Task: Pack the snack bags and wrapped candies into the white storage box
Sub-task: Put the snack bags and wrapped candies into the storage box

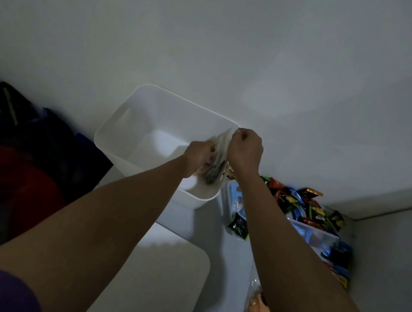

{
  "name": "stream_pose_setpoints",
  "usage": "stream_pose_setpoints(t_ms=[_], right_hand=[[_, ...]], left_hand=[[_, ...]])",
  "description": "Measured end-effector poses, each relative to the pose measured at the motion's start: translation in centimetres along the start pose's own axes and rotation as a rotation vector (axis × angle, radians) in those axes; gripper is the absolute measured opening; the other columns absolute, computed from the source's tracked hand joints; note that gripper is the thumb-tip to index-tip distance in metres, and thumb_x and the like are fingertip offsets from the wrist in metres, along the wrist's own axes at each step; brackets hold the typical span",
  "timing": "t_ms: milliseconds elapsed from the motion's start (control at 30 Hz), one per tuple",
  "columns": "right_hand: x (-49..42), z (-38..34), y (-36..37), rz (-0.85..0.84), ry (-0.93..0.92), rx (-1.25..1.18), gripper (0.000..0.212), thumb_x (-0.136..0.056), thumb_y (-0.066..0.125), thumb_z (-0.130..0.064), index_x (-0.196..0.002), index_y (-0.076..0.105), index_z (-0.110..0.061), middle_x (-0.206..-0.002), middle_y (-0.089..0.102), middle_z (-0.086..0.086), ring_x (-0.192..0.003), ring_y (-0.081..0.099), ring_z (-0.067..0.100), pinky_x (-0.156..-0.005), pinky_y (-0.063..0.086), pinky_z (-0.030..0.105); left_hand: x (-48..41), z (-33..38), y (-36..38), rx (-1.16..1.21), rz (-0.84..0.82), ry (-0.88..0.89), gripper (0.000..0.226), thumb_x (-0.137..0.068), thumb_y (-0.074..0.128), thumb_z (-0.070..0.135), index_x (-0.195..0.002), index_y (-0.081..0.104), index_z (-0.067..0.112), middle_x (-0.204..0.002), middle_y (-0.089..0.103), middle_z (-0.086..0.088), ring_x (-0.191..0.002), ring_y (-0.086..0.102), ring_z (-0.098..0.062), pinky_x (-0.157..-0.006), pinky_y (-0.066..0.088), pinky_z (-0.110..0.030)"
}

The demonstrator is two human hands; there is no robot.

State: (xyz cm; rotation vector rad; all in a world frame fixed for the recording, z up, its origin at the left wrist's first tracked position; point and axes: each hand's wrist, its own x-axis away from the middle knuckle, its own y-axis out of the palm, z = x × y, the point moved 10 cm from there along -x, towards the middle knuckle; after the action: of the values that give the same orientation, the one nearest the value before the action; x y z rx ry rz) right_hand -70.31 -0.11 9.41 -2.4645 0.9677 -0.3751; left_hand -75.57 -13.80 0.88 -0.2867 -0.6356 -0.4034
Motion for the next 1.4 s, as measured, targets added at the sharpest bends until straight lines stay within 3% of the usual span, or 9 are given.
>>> stream_pose_setpoints(t_ms=[233,400,600,767,900,967,1033,1200,1400], right_hand=[[2.0,2.6,-4.0,-0.029,0.037,0.014,0.027,-0.099,0.045,-0.019,-0.11,0.066,-0.005,-0.106,0.069,0.015,-0.098,0.064,0.03,-0.085,0.052,0.036],[4.4,7.2,-10.0,-0.04,0.086,0.046,0.031,-0.1,0.047,-0.018,-0.118,0.065,-0.001,-0.117,0.068,0.017,-0.108,0.062,0.032,-0.081,0.043,0.026],[8.6,14.2,-18.0,-0.045,0.075,0.139,0.03,-0.098,0.044,-0.014,-0.074,0.058,-0.005,-0.069,0.057,0.01,-0.067,0.054,0.025,-0.063,0.038,0.03],[13.4,22.8,-22.8,-0.118,0.142,0.198,0.031,-0.1,0.045,-0.016,-0.074,0.059,-0.004,-0.069,0.055,0.009,-0.072,0.056,0.025,-0.061,0.039,0.029],[18.3,30.1,-24.7,-0.243,0.172,0.313,0.029,-0.097,0.052,-0.017,-0.068,0.052,-0.011,-0.071,0.054,0.002,-0.076,0.057,0.021,-0.067,0.041,0.026],[20.7,33.7,-25.3,-0.296,0.261,0.399,0.019,-0.094,0.056,-0.027,-0.083,0.055,-0.011,-0.087,0.059,0.004,-0.089,0.059,0.023,-0.081,0.05,0.031],[22.4,36.7,-26.5,-0.298,0.383,0.493,0.048,-0.09,0.062,-0.039,-0.125,0.049,-0.009,-0.123,0.053,0.012,-0.118,0.051,0.032,-0.096,0.045,0.04],[24.8,39.8,-27.4,-0.235,0.536,0.293,0.104,-0.074,0.079,-0.05,-0.148,0.016,-0.01,-0.143,0.039,0.017,-0.132,0.042,0.038,-0.107,0.04,0.049],[24.8,41.1,-27.5,-0.191,0.625,0.152,0.103,-0.063,0.091,-0.037,-0.14,0.032,-0.003,-0.135,0.052,0.016,-0.125,0.053,0.033,-0.103,0.045,0.04]], left_hand=[[3.4,3.6,0.2,-0.273,0.11,0.253,0.029,-0.096,0.042,0.008,-0.113,0.063,-0.002,-0.11,0.063,-0.022,-0.102,0.062,-0.036,-0.082,0.05,-0.036],[9.1,5.7,2.8,-0.345,0.31,0.449,0.022,-0.083,0.049,0.03,-0.077,0.062,0.014,-0.092,0.068,-0.008,-0.099,0.064,-0.03,-0.081,0.05,-0.034],[16.1,3.1,10.7,-0.534,0.377,0.624,0.024,-0.081,0.055,0.041,-0.092,0.07,0.026,-0.106,0.067,-0.002,-0.106,0.06,-0.028,-0.09,0.051,-0.041],[18.7,-6.5,19.7,-0.668,0.224,0.502,0.024,-0.087,0.063,0.036,-0.104,0.071,0.021,-0.107,0.069,-0.003,-0.099,0.066,-0.024,-0.083,0.053,-0.034],[19.5,-16.1,26.3,-0.996,-0.031,0.351,0.057,-0.087,0.063,0.042,-0.138,0.051,0.019,-0.139,0.05,-0.014,-0.127,0.048,-0.034,-0.107,0.04,-0.041],[20.1,-20.7,28.4,-1.098,-0.19,0.244,0.073,-0.089,0.061,0.042,-0.152,0.03,0.021,-0.153,0.031,-0.014,-0.139,0.03,-0.038,-0.115,0.029,-0.046],[20.4,-23.8,29.0,-1.171,-0.248,0.204,0.073,-0.088,0.059,0.043,-0.151,0.03,0.021,-0.154,0.026,-0.01,-0.14,0.026,-0.038,-0.114,0.03,-0.049],[21.1,-24.9,27.5,-1.136,-0.048,0.286,0.05,-0.087,0.059,0.044,-0.126,0.051,0.015,-0.129,0.043,-0.007,-0.124,0.039,-0.029,-0.094,0.046,-0.044],[21.6,-26.0,25.4,-1.194,0.063,0.21,0.071,-0.076,0.075,0.043,-0.131,0.037,0.018,-0.129,0.036,-0.007,-0.123,0.036,-0.03,-0.092,0.048,-0.047]])
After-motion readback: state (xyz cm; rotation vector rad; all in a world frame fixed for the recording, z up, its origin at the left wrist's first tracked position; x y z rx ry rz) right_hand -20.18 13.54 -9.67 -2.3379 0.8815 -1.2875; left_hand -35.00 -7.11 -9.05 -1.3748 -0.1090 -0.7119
